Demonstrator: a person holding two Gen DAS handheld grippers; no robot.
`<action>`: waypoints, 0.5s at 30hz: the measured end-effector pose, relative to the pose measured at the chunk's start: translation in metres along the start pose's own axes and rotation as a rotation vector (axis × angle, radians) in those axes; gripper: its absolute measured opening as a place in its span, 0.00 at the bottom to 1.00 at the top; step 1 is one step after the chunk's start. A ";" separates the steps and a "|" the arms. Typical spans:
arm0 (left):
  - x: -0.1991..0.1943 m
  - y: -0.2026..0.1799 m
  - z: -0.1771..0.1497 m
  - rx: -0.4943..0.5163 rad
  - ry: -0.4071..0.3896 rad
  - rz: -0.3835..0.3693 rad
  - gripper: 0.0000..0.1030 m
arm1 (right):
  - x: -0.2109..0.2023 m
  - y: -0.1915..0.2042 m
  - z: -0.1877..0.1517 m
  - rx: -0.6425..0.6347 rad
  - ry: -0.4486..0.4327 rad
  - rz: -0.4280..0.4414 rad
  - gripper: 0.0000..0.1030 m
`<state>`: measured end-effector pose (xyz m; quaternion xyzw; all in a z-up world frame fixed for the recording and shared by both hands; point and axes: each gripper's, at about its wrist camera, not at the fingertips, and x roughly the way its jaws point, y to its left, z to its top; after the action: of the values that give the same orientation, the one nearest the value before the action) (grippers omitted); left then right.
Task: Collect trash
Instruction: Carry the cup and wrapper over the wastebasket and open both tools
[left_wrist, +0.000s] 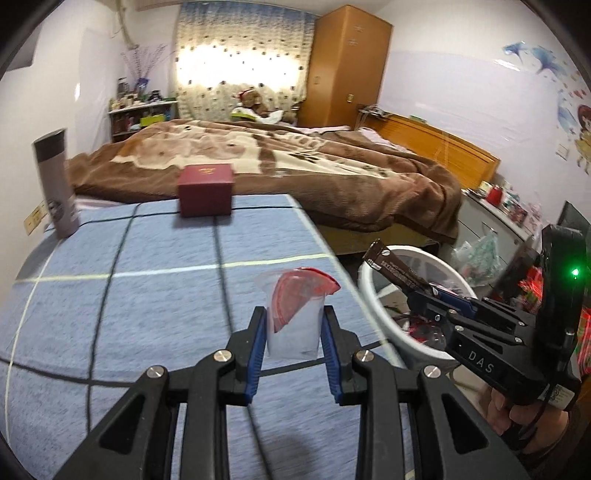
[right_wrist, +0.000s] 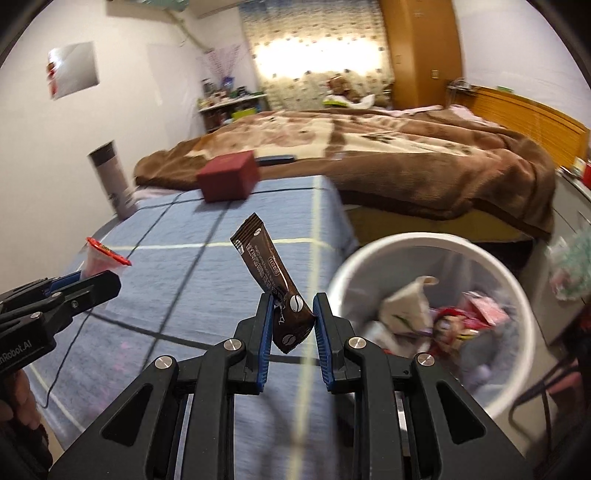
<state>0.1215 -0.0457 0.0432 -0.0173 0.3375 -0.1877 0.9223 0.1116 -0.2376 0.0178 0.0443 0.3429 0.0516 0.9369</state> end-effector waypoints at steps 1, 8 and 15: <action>0.003 -0.006 0.002 0.012 0.000 -0.006 0.29 | -0.002 -0.006 0.000 0.011 -0.001 -0.014 0.22; 0.023 -0.058 0.012 0.076 0.018 -0.080 0.29 | -0.017 -0.050 -0.008 0.075 -0.019 -0.114 0.22; 0.050 -0.106 0.016 0.139 0.058 -0.136 0.30 | -0.029 -0.083 -0.013 0.125 -0.021 -0.186 0.22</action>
<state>0.1312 -0.1632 0.0411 0.0295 0.3483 -0.2732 0.8962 0.0865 -0.3224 0.0161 0.0712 0.3383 -0.0574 0.9366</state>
